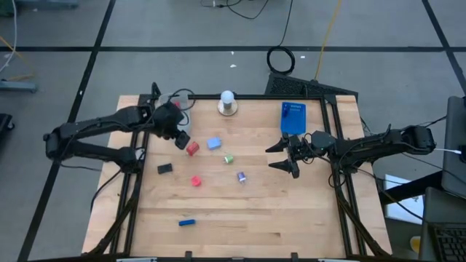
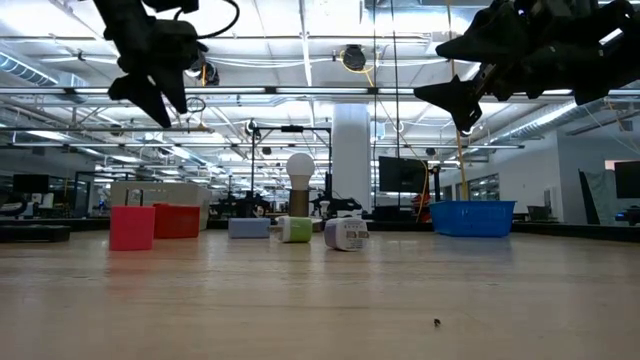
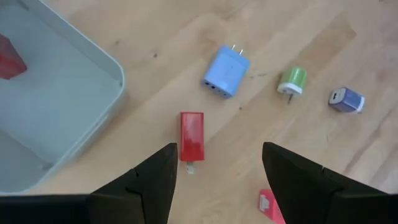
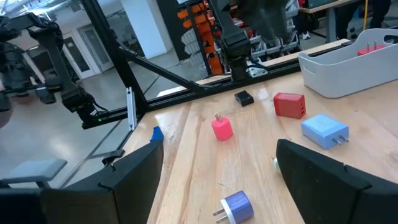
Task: Pick & Place Office items
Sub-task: Put the red charger adapter into the gray bin
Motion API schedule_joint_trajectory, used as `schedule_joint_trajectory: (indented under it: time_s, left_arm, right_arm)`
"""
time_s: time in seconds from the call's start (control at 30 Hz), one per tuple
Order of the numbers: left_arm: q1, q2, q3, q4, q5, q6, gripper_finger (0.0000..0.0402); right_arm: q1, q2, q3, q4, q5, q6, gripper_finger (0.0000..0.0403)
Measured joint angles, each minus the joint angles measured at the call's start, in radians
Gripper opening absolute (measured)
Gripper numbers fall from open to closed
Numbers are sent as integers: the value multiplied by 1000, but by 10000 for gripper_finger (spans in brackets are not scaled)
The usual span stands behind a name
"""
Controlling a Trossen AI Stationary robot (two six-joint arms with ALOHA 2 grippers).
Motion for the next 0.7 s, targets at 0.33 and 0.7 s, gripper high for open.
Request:
schedule_joint_trajectory:
  time_s: [0.33,0.7]
  left_arm:
    - [-121,101,0,-5,-93,-127,234]
    - [-117,305,0,-18,-67,-31,234]
  right_arm:
    - [0,0,0,0,0,0,302]
    - [0,0,0,-2,-3,0,302]
